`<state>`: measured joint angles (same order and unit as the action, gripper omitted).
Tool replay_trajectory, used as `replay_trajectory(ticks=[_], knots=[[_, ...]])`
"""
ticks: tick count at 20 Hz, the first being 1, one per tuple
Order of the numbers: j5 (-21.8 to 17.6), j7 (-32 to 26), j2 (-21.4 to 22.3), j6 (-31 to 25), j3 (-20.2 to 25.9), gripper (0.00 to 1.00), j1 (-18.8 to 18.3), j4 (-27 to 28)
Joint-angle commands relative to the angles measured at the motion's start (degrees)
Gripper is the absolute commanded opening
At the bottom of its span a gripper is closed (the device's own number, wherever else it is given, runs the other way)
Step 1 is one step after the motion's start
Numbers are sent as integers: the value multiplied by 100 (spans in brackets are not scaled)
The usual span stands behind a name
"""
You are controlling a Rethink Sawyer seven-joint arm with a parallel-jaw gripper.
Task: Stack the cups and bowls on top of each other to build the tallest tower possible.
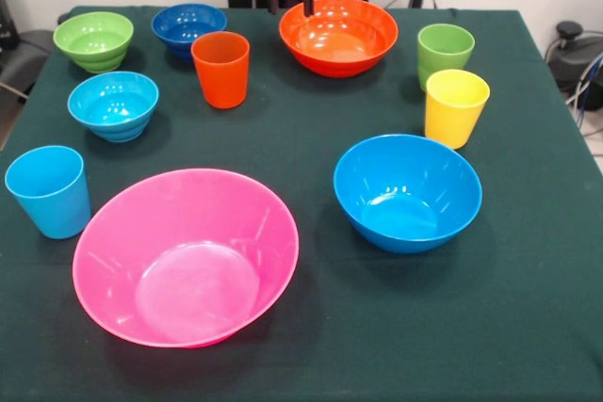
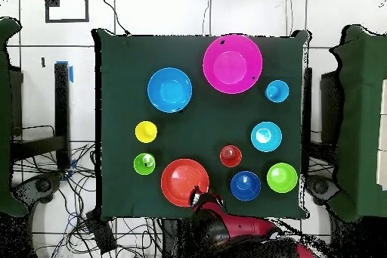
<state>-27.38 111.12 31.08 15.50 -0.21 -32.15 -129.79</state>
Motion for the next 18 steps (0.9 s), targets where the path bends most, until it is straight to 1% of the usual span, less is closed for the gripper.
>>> replay_trajectory(ticks=[1,6,10,15,18], knots=[[-280,218,-80,-642,558,100,65,515],[-376,243,-390,-344,349,100,207,743],[-467,295,-811,11,204,100,295,1002],[-559,336,-908,63,215,100,270,1072],[-598,353,-1083,185,186,100,287,1202]])
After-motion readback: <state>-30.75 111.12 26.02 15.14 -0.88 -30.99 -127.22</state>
